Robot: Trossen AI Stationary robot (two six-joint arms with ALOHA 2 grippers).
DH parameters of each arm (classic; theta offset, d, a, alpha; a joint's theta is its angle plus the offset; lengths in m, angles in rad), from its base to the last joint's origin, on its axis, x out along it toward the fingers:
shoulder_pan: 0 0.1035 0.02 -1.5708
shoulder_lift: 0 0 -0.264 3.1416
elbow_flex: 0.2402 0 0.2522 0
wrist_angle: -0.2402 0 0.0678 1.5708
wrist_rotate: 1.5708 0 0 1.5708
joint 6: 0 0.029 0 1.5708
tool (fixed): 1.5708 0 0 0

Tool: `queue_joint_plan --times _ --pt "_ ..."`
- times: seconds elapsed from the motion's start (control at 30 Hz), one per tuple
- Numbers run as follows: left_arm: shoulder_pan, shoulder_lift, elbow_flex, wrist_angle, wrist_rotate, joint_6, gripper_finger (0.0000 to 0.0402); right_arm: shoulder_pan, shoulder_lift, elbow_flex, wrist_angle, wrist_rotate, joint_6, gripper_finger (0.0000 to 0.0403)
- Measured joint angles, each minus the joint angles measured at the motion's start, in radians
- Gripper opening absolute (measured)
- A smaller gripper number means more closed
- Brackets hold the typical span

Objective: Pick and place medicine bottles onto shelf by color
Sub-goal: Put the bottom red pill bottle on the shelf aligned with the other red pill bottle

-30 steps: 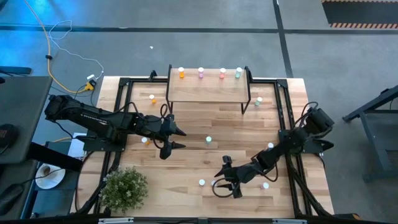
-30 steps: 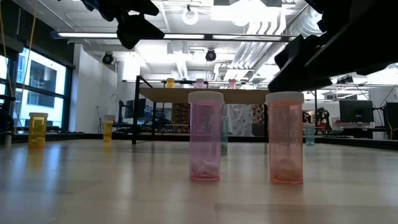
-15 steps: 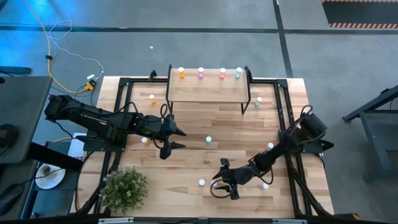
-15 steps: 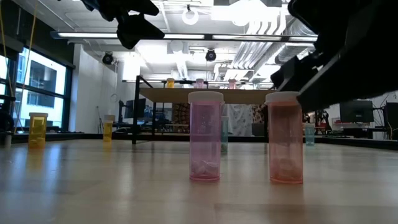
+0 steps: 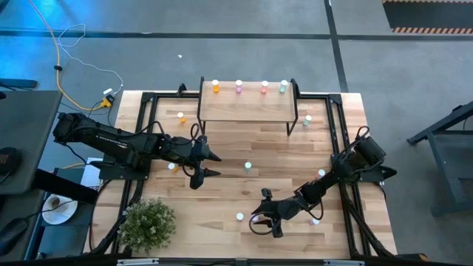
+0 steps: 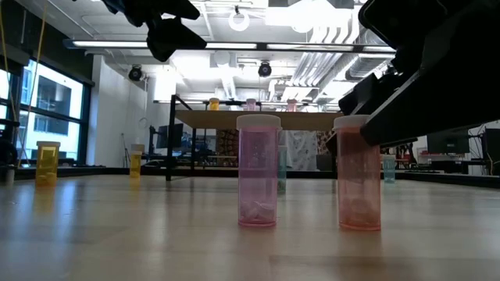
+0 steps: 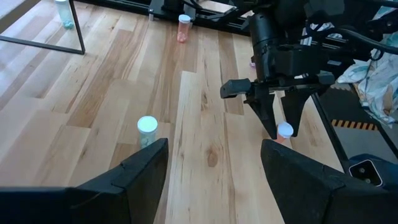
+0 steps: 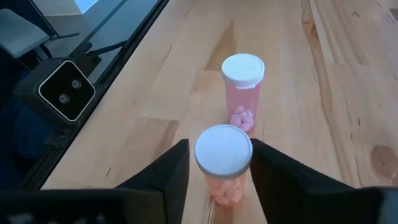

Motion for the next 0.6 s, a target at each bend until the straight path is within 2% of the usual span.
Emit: queue_joint_plan --times 0.3,0.6 --pt "0.0 0.0 0.0 0.0 0.0 -0.001 0.0246 0.0 0.0 0.0 -0.001 0.0 0.02 0.0097" --pt "0.0 0.0 0.0 0.0 0.001 0.0 0.0246 0.0 -0.023 0.0 0.004 0.015 0.023 0.0102"
